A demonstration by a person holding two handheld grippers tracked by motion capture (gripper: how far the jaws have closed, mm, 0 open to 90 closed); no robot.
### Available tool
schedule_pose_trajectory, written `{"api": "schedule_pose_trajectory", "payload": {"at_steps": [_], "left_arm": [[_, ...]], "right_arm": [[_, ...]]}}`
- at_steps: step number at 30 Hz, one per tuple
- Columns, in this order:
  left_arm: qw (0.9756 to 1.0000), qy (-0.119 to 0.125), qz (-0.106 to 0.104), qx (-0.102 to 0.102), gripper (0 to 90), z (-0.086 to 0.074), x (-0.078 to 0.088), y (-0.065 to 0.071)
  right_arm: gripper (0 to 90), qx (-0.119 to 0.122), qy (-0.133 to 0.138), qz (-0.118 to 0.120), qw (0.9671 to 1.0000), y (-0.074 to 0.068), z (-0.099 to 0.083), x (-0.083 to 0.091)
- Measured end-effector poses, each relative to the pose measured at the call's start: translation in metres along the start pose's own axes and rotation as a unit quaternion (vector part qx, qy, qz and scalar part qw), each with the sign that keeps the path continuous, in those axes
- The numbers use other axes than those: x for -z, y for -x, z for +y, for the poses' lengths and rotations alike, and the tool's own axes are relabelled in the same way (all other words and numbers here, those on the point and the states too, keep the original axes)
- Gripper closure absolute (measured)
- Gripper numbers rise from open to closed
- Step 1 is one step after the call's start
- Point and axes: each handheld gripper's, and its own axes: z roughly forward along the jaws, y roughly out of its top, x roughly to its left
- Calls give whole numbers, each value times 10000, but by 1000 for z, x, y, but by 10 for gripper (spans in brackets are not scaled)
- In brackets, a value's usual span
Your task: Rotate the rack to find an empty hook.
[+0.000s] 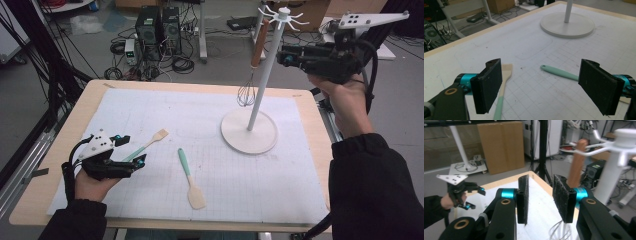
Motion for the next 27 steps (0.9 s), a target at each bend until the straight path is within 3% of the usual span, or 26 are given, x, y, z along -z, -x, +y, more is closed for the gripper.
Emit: {"api": "schedule_pose_trajectory", "payload": {"at_steps": [10,19,27], "left_arm": [[10000,-26,8,27,196,-1,0,-1],[10000,-43,32,23,196,-1,0,0],[10000,-71,26,11,196,-1,-1,0]], "right_arm": [[488,-101,-115,65,9999,-10,-23,-8],[469,3,-310,167,9994,-20,-39,-18],[455,-62,-381,257,9989,-26,-54,-21]]}}
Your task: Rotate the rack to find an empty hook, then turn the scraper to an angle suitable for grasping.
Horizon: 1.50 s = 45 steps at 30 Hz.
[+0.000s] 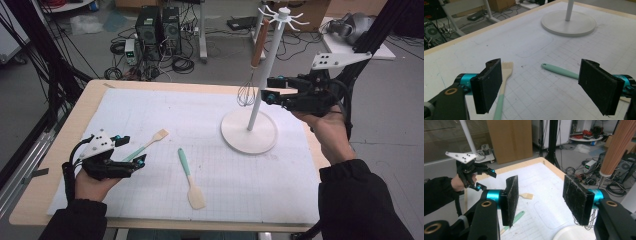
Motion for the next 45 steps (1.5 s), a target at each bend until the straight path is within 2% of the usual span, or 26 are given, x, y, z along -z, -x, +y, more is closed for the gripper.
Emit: {"api": "schedule_pose_trajectory", "payload": {"at_steps": [14,29,40,45], "left_arm": [[10000,-4,15,19,196,-1,1,-2],[10000,-17,7,-8,196,-1,0,-1],[10000,-35,-30,-17,197,-1,-2,-1],[10000,-33,-38,-15,197,-2,-2,-1]], "right_arm": [[412,-94,-18,276,9996,-11,-18,-19],[403,-76,-184,402,9990,-28,-44,-38],[395,-146,-341,521,9980,-41,-72,-61],[397,-156,-412,500,9978,-44,-81,-68]]}}
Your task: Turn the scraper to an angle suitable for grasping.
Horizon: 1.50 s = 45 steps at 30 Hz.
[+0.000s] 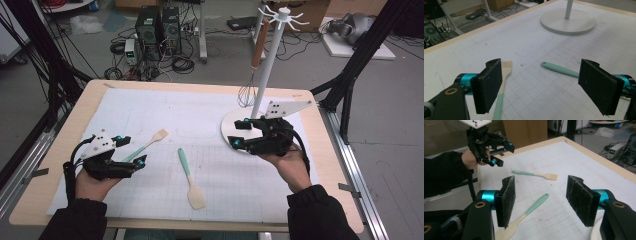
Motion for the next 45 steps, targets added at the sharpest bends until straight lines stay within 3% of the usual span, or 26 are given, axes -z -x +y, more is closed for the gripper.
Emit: {"api": "schedule_pose_trajectory", "payload": {"at_steps": [6,15,35,45], "left_arm": [[10000,-12,-5,25,196,-1,0,0],[10000,-23,32,13,197,-1,-1,1],[10000,-45,16,18,197,-2,-2,2],[10000,-63,-19,-13,196,-2,-2,2]], "right_arm": [[407,-128,-79,7,9999,-1,-11,-11],[489,-115,-240,-21,9996,-6,-25,-24],[784,-250,-631,-48,9977,-7,-51,-56],[886,-172,-740,-32,9971,-8,-55,-68]]}}
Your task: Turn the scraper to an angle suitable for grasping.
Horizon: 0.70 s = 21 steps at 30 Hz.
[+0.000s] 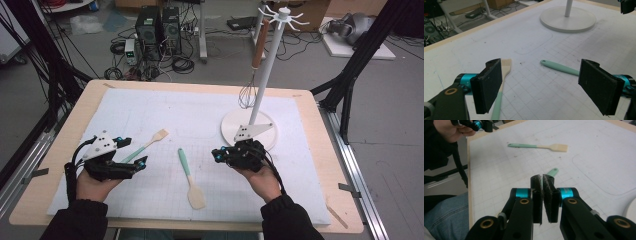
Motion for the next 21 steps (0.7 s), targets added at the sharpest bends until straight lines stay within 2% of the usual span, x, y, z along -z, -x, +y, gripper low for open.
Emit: {"api": "schedule_pose_trajectory", "payload": {"at_steps": [21], "left_arm": [[10000,1,-3,-24,196,0,0,0]], "right_arm": [[890,-107,-103,67,9999,-3,-10,-23]]}}
